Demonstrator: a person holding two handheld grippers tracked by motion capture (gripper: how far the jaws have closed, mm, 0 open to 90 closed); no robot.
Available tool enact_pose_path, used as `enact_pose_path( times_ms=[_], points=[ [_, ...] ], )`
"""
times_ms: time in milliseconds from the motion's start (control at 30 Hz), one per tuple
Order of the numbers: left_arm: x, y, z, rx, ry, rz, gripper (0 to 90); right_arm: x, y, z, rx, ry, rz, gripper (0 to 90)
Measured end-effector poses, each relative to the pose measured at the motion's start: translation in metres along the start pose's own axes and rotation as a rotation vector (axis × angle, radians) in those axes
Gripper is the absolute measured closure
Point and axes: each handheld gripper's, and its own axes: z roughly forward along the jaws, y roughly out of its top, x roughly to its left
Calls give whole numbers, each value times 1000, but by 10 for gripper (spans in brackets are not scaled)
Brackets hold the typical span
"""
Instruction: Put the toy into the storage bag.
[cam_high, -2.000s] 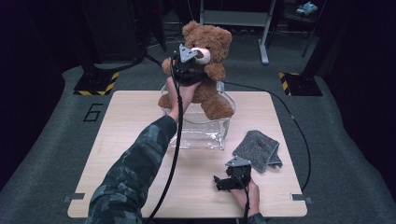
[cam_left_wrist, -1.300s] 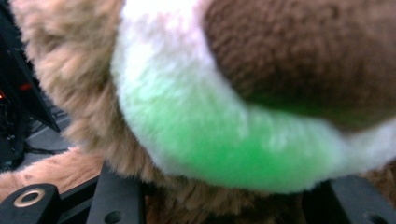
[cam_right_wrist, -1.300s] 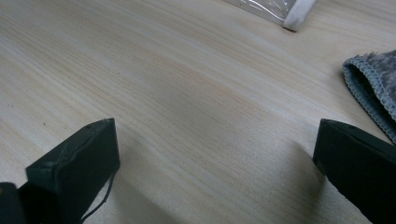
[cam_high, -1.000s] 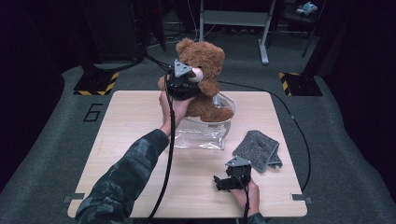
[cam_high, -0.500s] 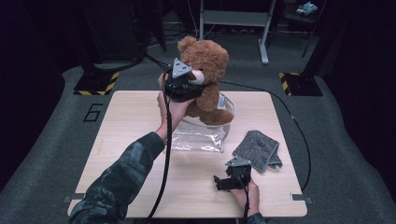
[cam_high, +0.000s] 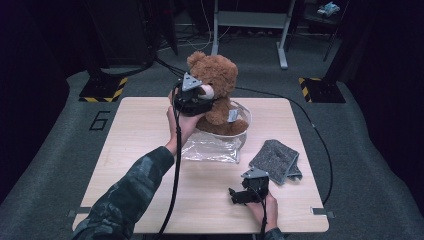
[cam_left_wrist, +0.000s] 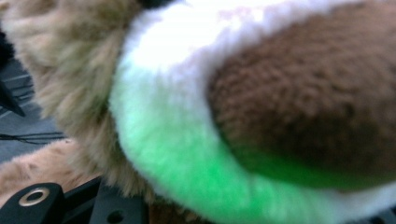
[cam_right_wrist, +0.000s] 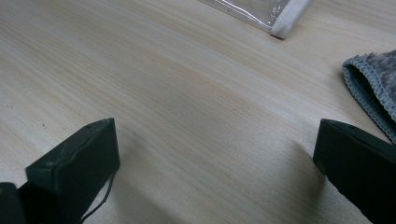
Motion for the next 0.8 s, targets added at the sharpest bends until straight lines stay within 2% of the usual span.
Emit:
enact_pose_path(
  times_ms=[167,200,233,367,400,433,467,533,567,600,633,800],
  points=[
    [6,-8,3,21,-24,-31,513,0,0,0,1,1,1,0],
    [8,-9,2,24,-29,-33,511,1,0,0,-5,-6,22,0],
    [8,-7,-1,9,-36,-36,500,1,0,1,-5,-6,20,0],
    [6,0,-9,-6,-17,3,408,-1,1,-1,-5,9,27,10],
    [5,4,-11,-3,-4,23,358,-5,1,-3,0,38,15,13],
    [5,4,-11,-3,-4,23,351,-5,1,-3,0,38,15,13],
    [4,4,-11,1,3,29,344,-7,2,-7,-1,64,41,18],
    [4,4,-11,0,0,26,342,-8,5,-11,-5,65,39,18],
    [5,4,-11,-1,0,22,358,-12,13,-21,-17,82,50,22],
    [5,4,-11,-1,0,22,388,-12,13,-21,-17,82,50,22],
    [6,4,-11,1,-6,18,414,-21,24,-34,-44,89,61,29],
    [14,2,-7,35,-36,-10,470,-48,48,-53,-54,101,94,37]
  ],
)
